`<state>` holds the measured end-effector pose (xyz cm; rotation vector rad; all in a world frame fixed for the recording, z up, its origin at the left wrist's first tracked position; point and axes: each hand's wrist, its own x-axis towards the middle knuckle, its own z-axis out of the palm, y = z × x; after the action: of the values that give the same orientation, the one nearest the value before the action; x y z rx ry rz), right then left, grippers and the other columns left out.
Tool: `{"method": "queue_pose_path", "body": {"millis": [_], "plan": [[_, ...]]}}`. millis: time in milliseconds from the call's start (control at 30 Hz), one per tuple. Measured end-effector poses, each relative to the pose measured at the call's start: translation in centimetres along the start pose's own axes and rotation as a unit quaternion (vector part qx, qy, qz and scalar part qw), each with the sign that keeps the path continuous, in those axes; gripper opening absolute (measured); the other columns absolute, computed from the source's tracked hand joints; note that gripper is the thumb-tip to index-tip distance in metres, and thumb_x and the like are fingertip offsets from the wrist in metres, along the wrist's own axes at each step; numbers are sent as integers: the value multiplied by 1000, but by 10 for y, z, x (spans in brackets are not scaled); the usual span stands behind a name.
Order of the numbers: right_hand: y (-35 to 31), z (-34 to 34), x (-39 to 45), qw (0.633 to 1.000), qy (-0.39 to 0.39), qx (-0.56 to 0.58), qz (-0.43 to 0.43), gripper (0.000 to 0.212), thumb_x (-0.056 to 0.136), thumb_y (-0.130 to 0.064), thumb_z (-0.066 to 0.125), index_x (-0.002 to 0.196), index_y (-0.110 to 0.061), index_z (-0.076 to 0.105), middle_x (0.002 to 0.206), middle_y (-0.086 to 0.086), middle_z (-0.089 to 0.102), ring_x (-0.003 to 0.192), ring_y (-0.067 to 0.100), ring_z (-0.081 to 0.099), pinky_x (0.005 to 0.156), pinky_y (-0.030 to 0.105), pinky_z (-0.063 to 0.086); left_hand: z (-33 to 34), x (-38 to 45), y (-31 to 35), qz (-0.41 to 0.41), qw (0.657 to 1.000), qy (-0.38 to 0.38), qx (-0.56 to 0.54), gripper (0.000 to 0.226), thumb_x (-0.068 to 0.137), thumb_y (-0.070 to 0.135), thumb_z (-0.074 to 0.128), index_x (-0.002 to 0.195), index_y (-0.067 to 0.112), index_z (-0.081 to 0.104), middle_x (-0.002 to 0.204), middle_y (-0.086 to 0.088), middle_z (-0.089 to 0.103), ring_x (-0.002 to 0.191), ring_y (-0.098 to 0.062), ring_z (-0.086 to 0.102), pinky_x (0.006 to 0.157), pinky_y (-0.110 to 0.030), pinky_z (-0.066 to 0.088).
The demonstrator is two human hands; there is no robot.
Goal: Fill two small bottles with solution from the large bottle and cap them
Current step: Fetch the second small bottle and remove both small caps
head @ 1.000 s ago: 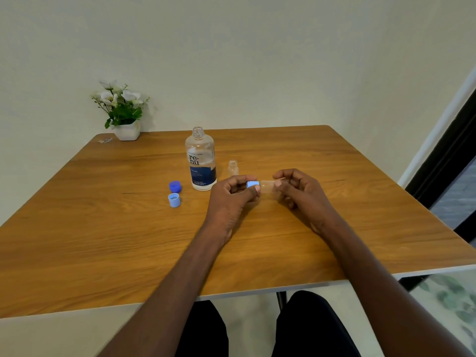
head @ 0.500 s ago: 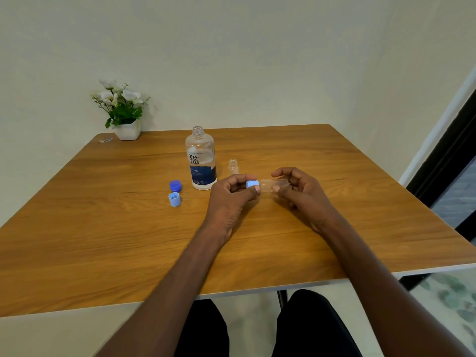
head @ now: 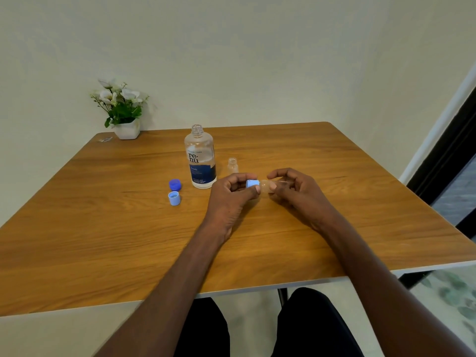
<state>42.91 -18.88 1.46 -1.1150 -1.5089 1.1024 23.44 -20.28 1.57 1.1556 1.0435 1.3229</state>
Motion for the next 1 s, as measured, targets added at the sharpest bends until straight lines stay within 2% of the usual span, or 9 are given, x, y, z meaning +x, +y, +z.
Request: {"method": "queue_pose_path", "body": {"millis": [67, 167, 267, 433, 567, 700, 833, 933, 1000], "plan": [[2, -2, -1, 1000, -10, -3, -8, 29, 94, -24, 77, 121, -31, 71, 115, 10, 70, 100, 20, 67, 90, 42, 59, 0, 0, 0, 1, 1000, -1, 0, 30, 85, 2, 81, 114, 8, 75, 104, -15, 78, 92, -20, 74, 84, -29, 62], [1, 0, -2, 999, -9, -36, -3, 22, 98, -33, 72, 120, -30, 72, 108, 2, 73, 99, 17, 69, 92, 43, 59, 0, 0, 0, 0, 1000, -2, -2, 30, 86, 2, 80, 114, 8, 75, 104, -15, 78, 92, -19, 74, 82, -27, 62], [4, 0, -2, 995, -11, -88, -37, 19, 97, -28, 74, 116, -31, 74, 110, -6, 73, 104, 19, 68, 91, 44, 58, 0, 0, 0, 1, 1000, -3, 4, 30, 85, 2, 81, 113, 10, 75, 104, -14, 78, 95, -21, 74, 84, -29, 62], [3, -3, -3, 997, -11, -64, -35, 22, 96, -30, 75, 119, -32, 74, 113, -1, 72, 108, 26, 68, 89, 43, 60, 0, 0, -2, 9, 1000, -3, 15, 29, 85, 3, 81, 112, 12, 76, 104, -15, 78, 101, -28, 74, 90, -36, 62], [3, -2, -6, 997, -10, -55, -59, 28, 90, -6, 80, 115, -16, 74, 111, 2, 74, 98, 9, 70, 76, 23, 58, 1, 1, -3, 18, 999, -4, 34, 29, 83, 1, 82, 110, 10, 75, 103, -15, 77, 94, -21, 73, 80, -26, 61], [4, -3, -4, 997, 15, -40, -68, 29, 82, 6, 81, 106, -8, 75, 107, 12, 74, 86, 8, 68, 72, 22, 57, 6, -3, -1, 17, 999, 8, 51, 24, 83, 3, 82, 104, 9, 74, 100, -17, 76, 85, -17, 71, 71, -24, 60], [6, -1, -2, 997, 15, -10, -73, 31, 77, 10, 84, 103, -2, 74, 107, 19, 74, 90, 13, 68, 73, 24, 58, 5, -6, -2, 33, 997, 23, 63, 16, 91, 10, 78, 105, 9, 72, 86, -11, 72, 70, -12, 65, 61, -21, 54], [5, -2, -3, 996, -10, -50, -78, 33, 76, 4, 87, 104, -11, 76, 107, 7, 77, 98, 15, 72, 80, 28, 57, 0, -10, -3, 56, 991, 33, 121, 17, 98, 17, 70, 114, 23, 74, 80, -5, 69, 68, -9, 60, 64, -23, 51], [4, -1, -4, 990, -18, -115, -78, 38, 77, -1, 86, 108, -21, 78, 110, -6, 77, 105, 10, 69, 86, 25, 53, -3, -14, -1, 66, 983, 50, 165, 13, 101, 26, 66, 106, 23, 77, 81, -4, 73, 72, -8, 62, 70, -25, 51]]}}
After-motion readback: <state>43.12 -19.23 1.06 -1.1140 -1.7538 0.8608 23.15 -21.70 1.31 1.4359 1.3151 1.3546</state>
